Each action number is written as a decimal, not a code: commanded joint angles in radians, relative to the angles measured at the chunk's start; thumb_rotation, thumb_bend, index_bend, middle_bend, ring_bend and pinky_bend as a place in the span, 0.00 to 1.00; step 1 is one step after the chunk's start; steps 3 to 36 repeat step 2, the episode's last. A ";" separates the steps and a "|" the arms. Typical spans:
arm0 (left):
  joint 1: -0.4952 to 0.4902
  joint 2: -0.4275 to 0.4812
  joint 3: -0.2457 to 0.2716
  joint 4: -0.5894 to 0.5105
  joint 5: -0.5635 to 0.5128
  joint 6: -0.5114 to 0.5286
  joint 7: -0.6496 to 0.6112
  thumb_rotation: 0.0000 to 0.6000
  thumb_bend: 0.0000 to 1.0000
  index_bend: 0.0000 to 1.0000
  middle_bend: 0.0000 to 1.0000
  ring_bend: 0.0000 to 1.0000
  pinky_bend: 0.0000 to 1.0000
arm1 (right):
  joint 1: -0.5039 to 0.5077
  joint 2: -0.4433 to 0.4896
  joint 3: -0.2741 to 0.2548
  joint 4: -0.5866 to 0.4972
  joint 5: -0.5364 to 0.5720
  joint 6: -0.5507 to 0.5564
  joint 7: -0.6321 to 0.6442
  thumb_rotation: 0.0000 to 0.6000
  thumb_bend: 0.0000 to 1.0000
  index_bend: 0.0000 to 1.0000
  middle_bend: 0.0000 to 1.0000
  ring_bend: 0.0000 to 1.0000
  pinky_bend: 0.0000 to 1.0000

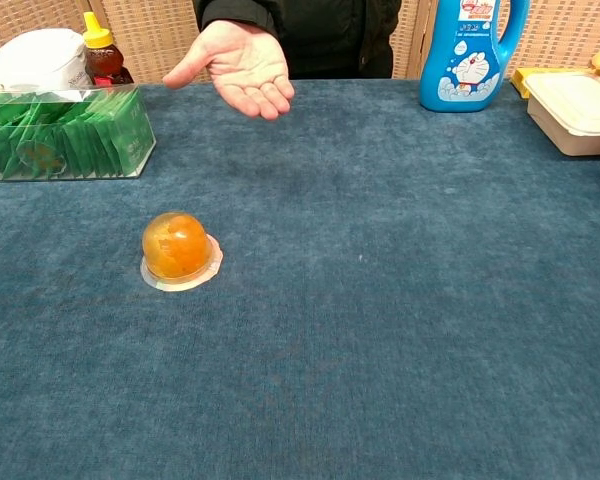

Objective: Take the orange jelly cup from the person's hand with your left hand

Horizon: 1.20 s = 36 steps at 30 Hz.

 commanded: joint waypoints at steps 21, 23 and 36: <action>0.160 -0.002 0.037 0.094 0.066 0.151 -0.138 1.00 0.05 0.00 0.00 0.00 0.07 | -0.003 0.000 0.002 -0.007 -0.004 0.011 -0.008 1.00 0.16 0.15 0.05 0.03 0.00; 0.160 -0.002 0.037 0.094 0.066 0.151 -0.138 1.00 0.05 0.00 0.00 0.00 0.07 | -0.003 0.000 0.002 -0.007 -0.004 0.011 -0.008 1.00 0.16 0.15 0.05 0.03 0.00; 0.160 -0.002 0.037 0.094 0.066 0.151 -0.138 1.00 0.05 0.00 0.00 0.00 0.07 | -0.003 0.000 0.002 -0.007 -0.004 0.011 -0.008 1.00 0.16 0.15 0.05 0.03 0.00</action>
